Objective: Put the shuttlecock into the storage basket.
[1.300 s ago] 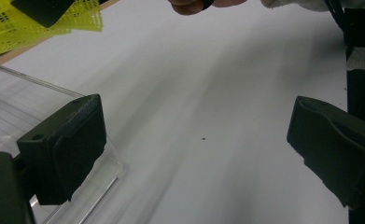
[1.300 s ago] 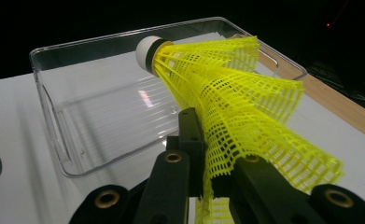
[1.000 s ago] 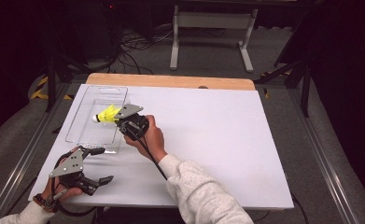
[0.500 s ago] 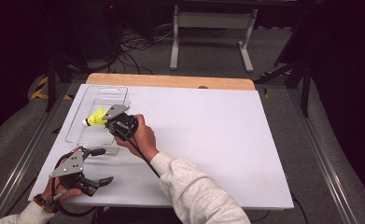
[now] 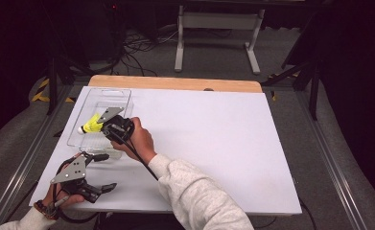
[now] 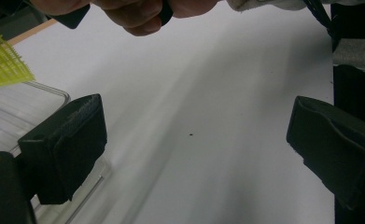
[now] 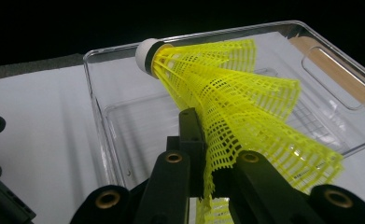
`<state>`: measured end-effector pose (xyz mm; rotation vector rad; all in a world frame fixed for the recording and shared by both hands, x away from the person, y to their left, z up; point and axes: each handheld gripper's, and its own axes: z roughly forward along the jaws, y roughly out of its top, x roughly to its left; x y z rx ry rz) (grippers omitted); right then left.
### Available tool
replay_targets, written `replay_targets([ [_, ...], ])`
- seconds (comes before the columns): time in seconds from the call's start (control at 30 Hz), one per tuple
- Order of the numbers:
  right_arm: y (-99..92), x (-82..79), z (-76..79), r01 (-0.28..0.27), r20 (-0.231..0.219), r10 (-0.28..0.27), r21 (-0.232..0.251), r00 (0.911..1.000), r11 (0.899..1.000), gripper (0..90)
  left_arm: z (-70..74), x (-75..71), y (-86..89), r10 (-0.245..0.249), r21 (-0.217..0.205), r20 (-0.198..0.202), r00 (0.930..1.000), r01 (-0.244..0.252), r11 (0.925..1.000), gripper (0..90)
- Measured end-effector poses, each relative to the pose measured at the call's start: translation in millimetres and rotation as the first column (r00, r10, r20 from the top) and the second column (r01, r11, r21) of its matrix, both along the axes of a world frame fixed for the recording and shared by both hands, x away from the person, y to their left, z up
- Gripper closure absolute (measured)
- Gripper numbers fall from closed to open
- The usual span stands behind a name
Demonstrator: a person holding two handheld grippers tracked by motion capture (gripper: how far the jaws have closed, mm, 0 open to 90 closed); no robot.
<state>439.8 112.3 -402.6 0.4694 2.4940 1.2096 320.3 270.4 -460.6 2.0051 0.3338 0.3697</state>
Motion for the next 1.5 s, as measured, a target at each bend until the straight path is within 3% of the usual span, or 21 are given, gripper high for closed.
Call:
replay_targets([
  [0.47, 7.2, 6.6, -8.3, -0.014, -0.052, 0.013, -0.019, 0.9986, 1.0, 87.7, -0.9, -0.1, -0.9, -0.005, 0.003, -0.005, 1.0, 0.005, 1.0, 7.3],
  [0.97, 19.1, 9.4, -23.9, -0.043, -0.108, 0.034, -0.083, 0.9936, 0.996, 87.4, -0.8, -0.3, 0.3, -0.011, 0.0, -0.009, 0.9999, 0.011, 0.9999, 7.2],
  [1.2, 19.6, 10.8, -28.5, -0.044, -0.136, 0.031, -0.092, 0.9902, 0.995, 86.4, -1.3, -0.2, -0.2, -0.014, 0.004, -0.012, 0.9998, 0.014, 0.9999, 7.3],
  [1.5, 17.5, 11.6, -33.5, -0.039, -0.159, 0.024, -0.092, 0.987, 0.995, 78.8, -0.9, -1.1, -0.4, -0.025, 0.001, -0.013, 0.9996, 0.025, 0.9997, 7.3],
])
